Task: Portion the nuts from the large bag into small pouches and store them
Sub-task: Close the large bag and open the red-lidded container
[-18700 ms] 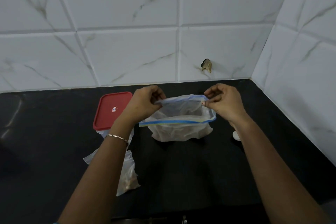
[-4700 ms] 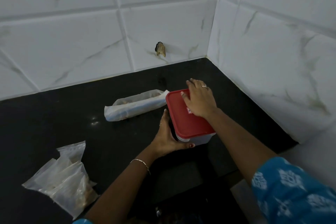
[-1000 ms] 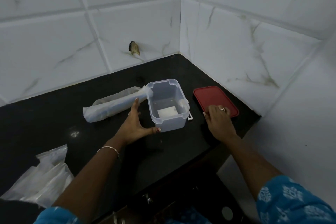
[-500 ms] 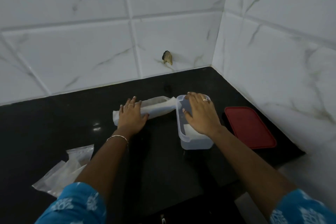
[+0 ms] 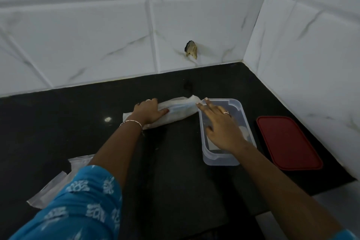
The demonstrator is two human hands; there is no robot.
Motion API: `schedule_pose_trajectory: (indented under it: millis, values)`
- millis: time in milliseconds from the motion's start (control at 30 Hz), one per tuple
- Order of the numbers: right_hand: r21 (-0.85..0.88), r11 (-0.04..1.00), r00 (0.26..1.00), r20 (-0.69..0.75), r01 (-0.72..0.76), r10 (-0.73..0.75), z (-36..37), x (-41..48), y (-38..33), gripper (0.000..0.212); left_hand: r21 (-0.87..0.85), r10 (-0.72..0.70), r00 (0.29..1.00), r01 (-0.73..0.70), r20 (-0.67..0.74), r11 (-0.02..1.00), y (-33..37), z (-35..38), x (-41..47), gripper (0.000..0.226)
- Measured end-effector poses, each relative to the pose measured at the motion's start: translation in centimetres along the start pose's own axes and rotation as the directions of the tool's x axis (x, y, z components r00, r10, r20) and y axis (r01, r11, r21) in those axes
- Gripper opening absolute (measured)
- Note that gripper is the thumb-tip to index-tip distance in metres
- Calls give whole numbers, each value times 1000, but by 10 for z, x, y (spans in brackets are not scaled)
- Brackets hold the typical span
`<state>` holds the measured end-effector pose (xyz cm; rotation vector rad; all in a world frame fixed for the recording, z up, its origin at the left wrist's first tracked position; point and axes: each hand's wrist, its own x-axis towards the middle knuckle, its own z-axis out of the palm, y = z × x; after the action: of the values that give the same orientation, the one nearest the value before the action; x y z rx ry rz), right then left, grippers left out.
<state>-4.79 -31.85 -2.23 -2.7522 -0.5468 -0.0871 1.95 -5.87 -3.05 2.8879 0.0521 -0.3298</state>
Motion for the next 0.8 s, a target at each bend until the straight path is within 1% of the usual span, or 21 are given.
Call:
schedule_pose_trajectory:
  millis: [33, 100, 167, 200, 267, 333, 400, 433, 500, 567, 633, 667, 733, 800]
  values:
    - [-5, 1000, 1000, 7, -7, 7, -1, 0, 0, 77, -14, -20, 1000, 20, 10, 1000, 0, -3, 2, 68]
    - [-4, 1000, 1000, 19, -20, 20, -2, 0, -1, 78, -93, -54, 993, 63, 104, 994, 0, -10, 3, 66]
    - [8, 1000, 1000, 15, -18, 18, -3, 0, -2, 78, -201, -41, 977, 83, 209, 976, -1, -14, 1, 59]
    - [14, 1000, 1000, 12, -13, 13, -4, -1, -3, 78, -246, -34, 971, 93, 237, 965, -2, -15, -2, 53]
    - [20, 1000, 1000, 8, -11, 10, -4, -1, -3, 78, -333, -39, 966, 126, 257, 935, -5, -14, -10, 46]
    - [34, 999, 1000, -1, -16, 16, -3, -1, -2, 77, -434, -40, 966, 151, 255, 888, -6, -14, -19, 43]
    - [102, 995, 1000, -27, -5, 8, -3, -1, -2, 75, -545, -29, 970, 159, 240, 823, -4, -19, -32, 39]
    - [151, 988, 998, -66, 20, -10, -3, -2, -1, 75, -612, -28, 973, 165, 227, 773, -2, -22, -39, 38]
    - [239, 968, 987, -154, 81, -44, -3, -3, -1, 76, -748, -44, 979, 179, 197, 639, 6, -33, -52, 35]
    - [343, 934, 971, -237, 104, -21, -10, -5, -3, 72, -835, -48, 988, 147, 144, 530, 20, -46, -64, 34]
    - [498, 865, 959, -270, 67, 82, -22, -5, -7, 58, -890, -19, 997, 71, 71, 450, 39, -60, -73, 29]
    - [607, 794, 958, -244, 29, 151, -31, -4, -10, 48, -913, 2, 999, 29, 32, 407, 50, -67, -77, 26]
    - [788, 614, 959, -141, -42, 246, -50, -3, -13, 36, -947, 37, 999, -47, -37, 318, 77, -79, -84, 22]
    - [863, 498, 955, -76, -80, 286, -70, -3, -15, 34, -966, 64, 993, -109, -97, 232, 103, -86, -87, 18]
